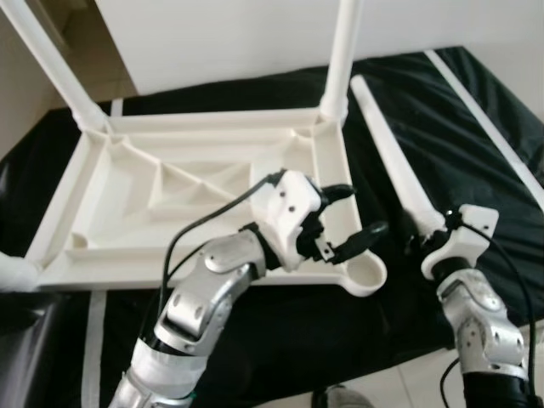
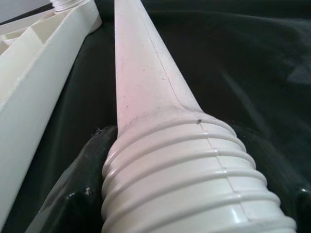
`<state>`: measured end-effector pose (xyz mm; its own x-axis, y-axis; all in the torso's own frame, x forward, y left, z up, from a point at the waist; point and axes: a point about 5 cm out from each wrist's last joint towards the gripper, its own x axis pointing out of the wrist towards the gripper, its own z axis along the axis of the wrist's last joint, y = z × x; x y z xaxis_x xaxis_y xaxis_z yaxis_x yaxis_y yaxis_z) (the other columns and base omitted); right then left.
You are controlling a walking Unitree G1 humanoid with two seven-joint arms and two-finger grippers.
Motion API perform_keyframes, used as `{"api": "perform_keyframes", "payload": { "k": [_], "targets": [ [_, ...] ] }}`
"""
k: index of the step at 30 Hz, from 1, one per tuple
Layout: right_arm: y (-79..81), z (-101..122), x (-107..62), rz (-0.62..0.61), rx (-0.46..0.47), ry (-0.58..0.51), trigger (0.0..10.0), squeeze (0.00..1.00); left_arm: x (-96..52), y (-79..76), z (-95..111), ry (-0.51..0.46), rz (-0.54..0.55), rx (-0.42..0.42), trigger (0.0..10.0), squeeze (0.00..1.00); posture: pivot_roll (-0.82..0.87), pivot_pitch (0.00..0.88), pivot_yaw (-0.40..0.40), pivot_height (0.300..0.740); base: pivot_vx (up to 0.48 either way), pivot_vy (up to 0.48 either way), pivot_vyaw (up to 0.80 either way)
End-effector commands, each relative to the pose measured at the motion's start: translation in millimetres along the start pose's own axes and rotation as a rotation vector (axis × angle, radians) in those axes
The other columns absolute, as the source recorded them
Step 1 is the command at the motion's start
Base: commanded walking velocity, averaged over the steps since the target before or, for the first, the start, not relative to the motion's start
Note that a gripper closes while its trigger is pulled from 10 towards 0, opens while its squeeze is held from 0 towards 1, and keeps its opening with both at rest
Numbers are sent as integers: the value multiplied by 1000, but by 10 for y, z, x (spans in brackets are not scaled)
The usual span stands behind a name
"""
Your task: Building children table
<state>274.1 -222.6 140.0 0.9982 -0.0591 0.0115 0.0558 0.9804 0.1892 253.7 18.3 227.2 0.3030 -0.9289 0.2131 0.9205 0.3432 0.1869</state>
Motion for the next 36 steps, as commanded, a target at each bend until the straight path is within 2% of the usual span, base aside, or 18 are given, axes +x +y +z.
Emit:
{"api": "perform_keyframes", "payload": {
  "k": [1,7,9,10,15,19,20,26,31,32,36],
  "targets": [
    [56,-28,-90,-26,16,1,10000,0,3,27,-14,6,28,22,10000,0,-60,60,24,740,0,0,0],
    [97,-10,-202,-67,34,-15,10000,0,32,35,-3,-2,22,28,10000,0,-68,55,27,740,0,0,0],
    [98,-46,-335,-105,17,-7,10000,0,27,36,-3,-5,18,30,10000,0,-74,54,29,740,0,0,0],
    [98,-46,-335,-105,17,-7,10000,0,27,36,-3,-5,18,30,10000,0,-74,54,29,740,0,0,0],
    [-4,-114,-513,-173,4,25,10000,0,45,42,-4,-13,11,30,10000,0,-90,47,41,740,0,0,0],
    [-46,-111,-548,-200,-9,21,10000,0,51,41,-3,-16,8,29,10000,0,-92,45,44,740,0,0,0],
    [-83,-112,-567,-228,12,27,10000,1000,67,44,-5,-20,-1,31,10000,0,-99,38,48,740,0,0,0],
    [-97,-76,-548,-246,1,5,10000,1000,76,52,-20,-21,-9,36,10000,0,-101,30,49,740,0,0,0],
    [-82,11,-467,-232,16,-30,10000,1000,89,50,-22,-25,-13,36,10000,0,-100,25,48,740,0,0,0],
    [-63,43,-433,-218,21,-44,10000,0,92,48,-25,-25,-14,36,10000,0,-101,21,48,740,0,0,0],
    [-23,129,-304,-192,18,-74,10000,0,96,31,-39,-21,-24,40,10000,0,-100,18,46,740,0,0,0]
  ]
}}
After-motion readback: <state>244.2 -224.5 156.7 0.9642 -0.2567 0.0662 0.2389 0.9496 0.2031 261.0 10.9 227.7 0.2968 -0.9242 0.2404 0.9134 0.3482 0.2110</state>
